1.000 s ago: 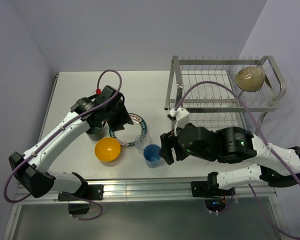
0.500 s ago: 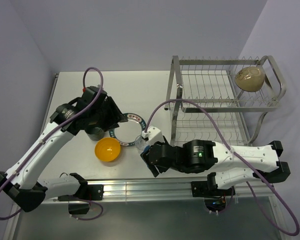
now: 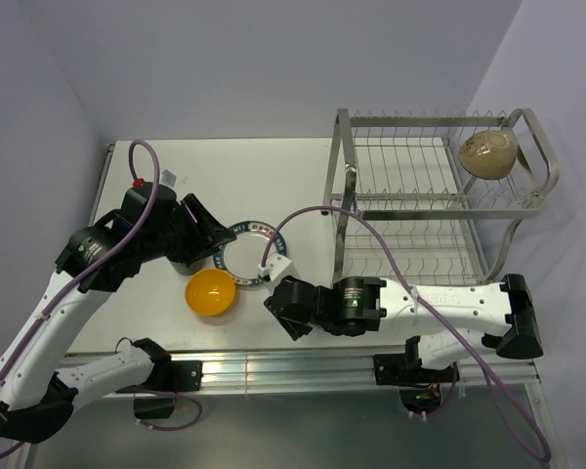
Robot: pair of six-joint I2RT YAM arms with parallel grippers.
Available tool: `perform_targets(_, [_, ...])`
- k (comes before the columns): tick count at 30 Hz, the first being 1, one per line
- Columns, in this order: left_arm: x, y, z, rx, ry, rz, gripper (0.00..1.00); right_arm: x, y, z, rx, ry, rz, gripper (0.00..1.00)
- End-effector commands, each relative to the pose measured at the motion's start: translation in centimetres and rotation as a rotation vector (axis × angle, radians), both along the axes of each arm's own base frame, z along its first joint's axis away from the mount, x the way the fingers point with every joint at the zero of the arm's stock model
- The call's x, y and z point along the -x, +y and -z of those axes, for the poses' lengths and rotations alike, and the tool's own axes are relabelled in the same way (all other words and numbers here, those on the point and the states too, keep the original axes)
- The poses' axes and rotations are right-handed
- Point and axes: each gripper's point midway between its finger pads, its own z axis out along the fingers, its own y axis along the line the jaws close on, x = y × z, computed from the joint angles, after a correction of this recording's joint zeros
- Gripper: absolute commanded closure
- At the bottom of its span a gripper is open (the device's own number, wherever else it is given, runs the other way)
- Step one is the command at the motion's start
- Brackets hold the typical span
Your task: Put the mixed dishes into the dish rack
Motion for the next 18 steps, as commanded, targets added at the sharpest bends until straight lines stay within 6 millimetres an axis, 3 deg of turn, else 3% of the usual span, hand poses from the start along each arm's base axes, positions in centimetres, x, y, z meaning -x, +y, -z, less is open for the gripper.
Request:
perform_targets(1, [0.5, 0.2, 0.1, 0.011, 0.012, 0.0, 0.43, -0.7, 1.1, 0.1, -0.034, -0.014, -0.02, 0.5])
perform_targets(18, [0.2, -0.3, -1.0, 0.034, -0.004, 0.007, 0.43, -1.6, 1.0, 4.3, 0.057, 0.013, -0.056, 0.62])
